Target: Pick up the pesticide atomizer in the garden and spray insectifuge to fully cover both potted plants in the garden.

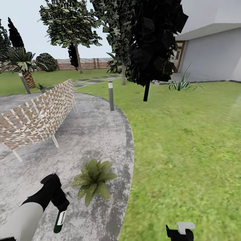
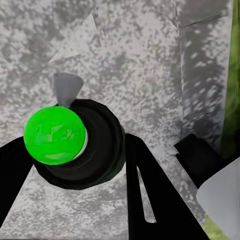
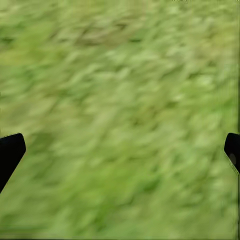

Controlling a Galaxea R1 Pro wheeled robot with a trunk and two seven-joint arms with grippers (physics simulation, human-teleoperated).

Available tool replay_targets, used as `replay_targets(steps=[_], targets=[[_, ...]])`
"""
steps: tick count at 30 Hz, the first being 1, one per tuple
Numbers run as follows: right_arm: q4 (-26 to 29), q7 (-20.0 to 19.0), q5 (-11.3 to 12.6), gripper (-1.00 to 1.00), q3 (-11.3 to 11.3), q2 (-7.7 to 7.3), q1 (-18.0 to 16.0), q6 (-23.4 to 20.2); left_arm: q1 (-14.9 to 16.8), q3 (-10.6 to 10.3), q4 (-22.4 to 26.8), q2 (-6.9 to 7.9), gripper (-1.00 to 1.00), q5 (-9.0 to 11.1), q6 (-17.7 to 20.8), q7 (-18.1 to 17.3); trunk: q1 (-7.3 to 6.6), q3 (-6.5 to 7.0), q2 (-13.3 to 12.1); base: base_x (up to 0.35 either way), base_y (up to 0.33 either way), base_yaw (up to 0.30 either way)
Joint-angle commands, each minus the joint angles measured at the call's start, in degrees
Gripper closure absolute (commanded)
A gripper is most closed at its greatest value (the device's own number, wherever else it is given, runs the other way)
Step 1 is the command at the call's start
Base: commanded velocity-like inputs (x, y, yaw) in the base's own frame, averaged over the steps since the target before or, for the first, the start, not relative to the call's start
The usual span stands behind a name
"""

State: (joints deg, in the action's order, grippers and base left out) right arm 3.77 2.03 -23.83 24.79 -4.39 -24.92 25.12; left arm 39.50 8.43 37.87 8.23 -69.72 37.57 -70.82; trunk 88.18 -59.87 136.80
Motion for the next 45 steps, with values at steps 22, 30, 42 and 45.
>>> replay_targets(steps=[22,30,42,45], targets=[[-0.08,0.18,-0.68,-1.00,0.35,0.00,0.01,0.19,4.09,-0.41,-0.59,-1.57,1.00,-0.33,6.55,-2.62,-0.03,-0.05,0.02,-0.047,-0.045,0.181],[0.00,0.33,-0.61,-1.00,0.37,-0.07,-0.01,0.19,3.64,-0.35,-0.60,-1.72,1.00,-2.50,6.55,-2.92,-0.03,-0.05,0.02,0.252,-0.126,0.000],[0.01,0.35,-0.60,-1.00,0.41,-0.02,-0.02,0.19,3.66,-0.26,-0.60,-1.65,1.00,-2.70,6.63,-2.92,-0.03,-0.05,0.02,0.041,-0.263,0.171],[0.01,0.35,-0.60,-1.00,0.42,-0.05,-0.01,0.19,3.69,-0.26,-0.60,-1.71,1.00,-2.70,6.64,-2.92,-0.03,-0.05,0.02,0.237,-0.208,0.012]])
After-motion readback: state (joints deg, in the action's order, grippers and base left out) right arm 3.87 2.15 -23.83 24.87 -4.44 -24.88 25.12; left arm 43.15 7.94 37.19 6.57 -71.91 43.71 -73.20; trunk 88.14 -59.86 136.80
